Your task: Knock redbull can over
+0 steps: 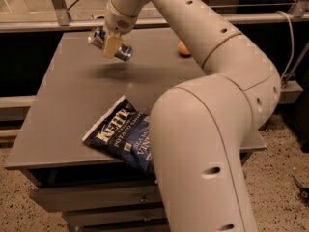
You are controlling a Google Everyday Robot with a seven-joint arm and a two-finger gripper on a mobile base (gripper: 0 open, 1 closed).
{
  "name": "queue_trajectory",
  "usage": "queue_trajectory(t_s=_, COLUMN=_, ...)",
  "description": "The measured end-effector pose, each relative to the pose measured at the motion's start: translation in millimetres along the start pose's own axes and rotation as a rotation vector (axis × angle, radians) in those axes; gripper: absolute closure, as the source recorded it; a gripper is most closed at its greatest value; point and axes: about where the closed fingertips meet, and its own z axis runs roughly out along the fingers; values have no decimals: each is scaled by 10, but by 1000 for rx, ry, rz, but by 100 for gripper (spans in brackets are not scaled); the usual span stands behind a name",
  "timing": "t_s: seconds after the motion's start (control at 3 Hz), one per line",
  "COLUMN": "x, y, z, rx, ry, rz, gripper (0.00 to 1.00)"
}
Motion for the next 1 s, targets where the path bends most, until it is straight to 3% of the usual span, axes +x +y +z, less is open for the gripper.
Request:
queue_trajectory(t_s=0.33, x=72, y=95, z=131, rx=-75, ry=73, rz=-52, gripper=68)
queue_trajectory(t_s=1.0, x=53, y=247, z=352, rx=-177, ry=100, rz=-115, gripper=22)
